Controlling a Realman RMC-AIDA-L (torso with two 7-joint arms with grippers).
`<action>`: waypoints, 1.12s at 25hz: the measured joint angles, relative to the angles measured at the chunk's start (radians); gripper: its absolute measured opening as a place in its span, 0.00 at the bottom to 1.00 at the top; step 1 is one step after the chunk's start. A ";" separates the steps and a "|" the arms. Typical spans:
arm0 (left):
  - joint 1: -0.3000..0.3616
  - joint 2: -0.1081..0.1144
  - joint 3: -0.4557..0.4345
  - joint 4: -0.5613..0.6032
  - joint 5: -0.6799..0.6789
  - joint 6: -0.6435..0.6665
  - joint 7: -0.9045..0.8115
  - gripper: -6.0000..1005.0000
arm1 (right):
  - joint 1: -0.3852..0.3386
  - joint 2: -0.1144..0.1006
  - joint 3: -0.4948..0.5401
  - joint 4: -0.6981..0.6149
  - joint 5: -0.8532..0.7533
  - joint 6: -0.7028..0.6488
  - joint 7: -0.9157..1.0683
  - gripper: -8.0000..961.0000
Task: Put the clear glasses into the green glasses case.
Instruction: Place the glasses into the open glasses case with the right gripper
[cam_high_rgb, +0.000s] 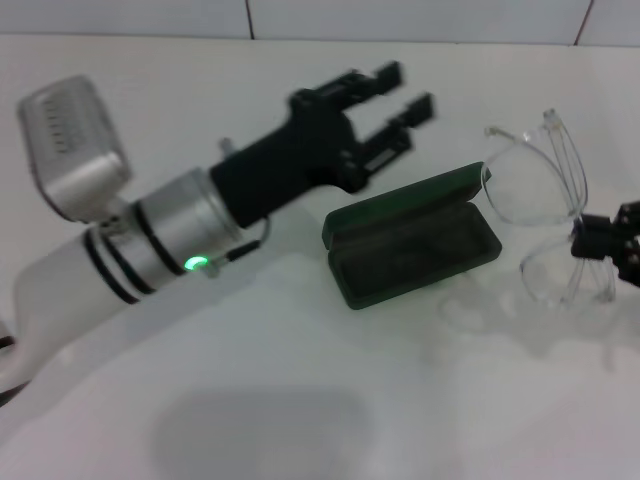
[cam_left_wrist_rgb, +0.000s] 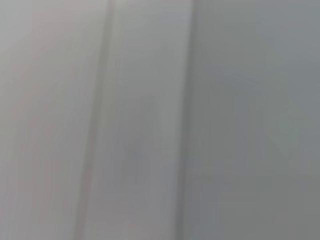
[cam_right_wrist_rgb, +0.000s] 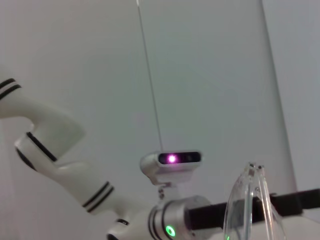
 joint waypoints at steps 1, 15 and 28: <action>0.010 0.004 -0.020 -0.006 0.000 0.002 -0.002 0.51 | 0.003 -0.001 0.003 -0.008 -0.003 0.006 0.005 0.06; 0.118 0.089 -0.204 -0.082 -0.010 0.063 -0.126 0.51 | 0.330 0.018 -0.005 -0.467 -0.492 0.052 0.505 0.06; 0.107 0.092 -0.206 -0.121 -0.011 0.054 -0.166 0.51 | 0.577 0.110 -0.204 -0.474 -0.914 0.097 0.566 0.06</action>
